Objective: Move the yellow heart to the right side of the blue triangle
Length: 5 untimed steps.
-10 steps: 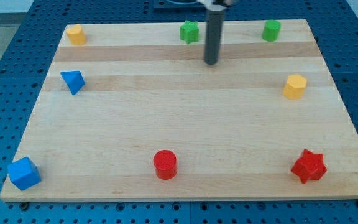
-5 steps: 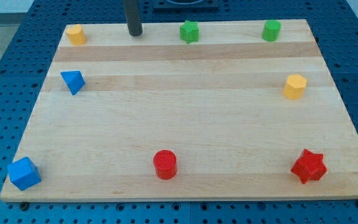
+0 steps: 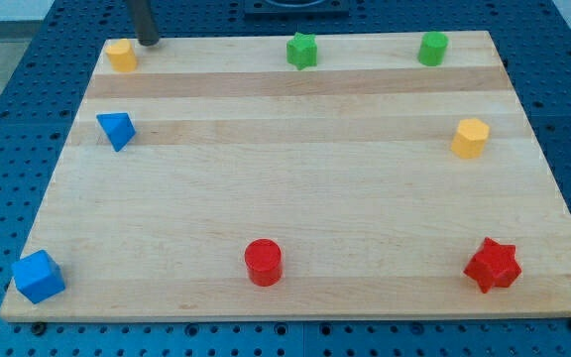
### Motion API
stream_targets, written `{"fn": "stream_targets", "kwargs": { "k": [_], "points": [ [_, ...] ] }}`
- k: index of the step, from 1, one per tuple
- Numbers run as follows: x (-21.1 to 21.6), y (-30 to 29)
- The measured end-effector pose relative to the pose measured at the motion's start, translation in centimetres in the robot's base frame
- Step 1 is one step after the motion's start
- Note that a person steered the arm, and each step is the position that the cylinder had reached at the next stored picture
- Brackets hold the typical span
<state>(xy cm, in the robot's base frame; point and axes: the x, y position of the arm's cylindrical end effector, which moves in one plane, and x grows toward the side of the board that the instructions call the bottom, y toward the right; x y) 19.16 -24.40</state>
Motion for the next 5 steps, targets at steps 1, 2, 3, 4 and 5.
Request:
{"fn": "stream_targets", "kwargs": {
  "k": [1,2,3,4,5],
  "points": [
    [0.1,-2.3],
    [2.0,-2.3],
    [4.5,-2.3],
    [5.8,-2.3],
    [6.4,-2.4]
  ]
}}
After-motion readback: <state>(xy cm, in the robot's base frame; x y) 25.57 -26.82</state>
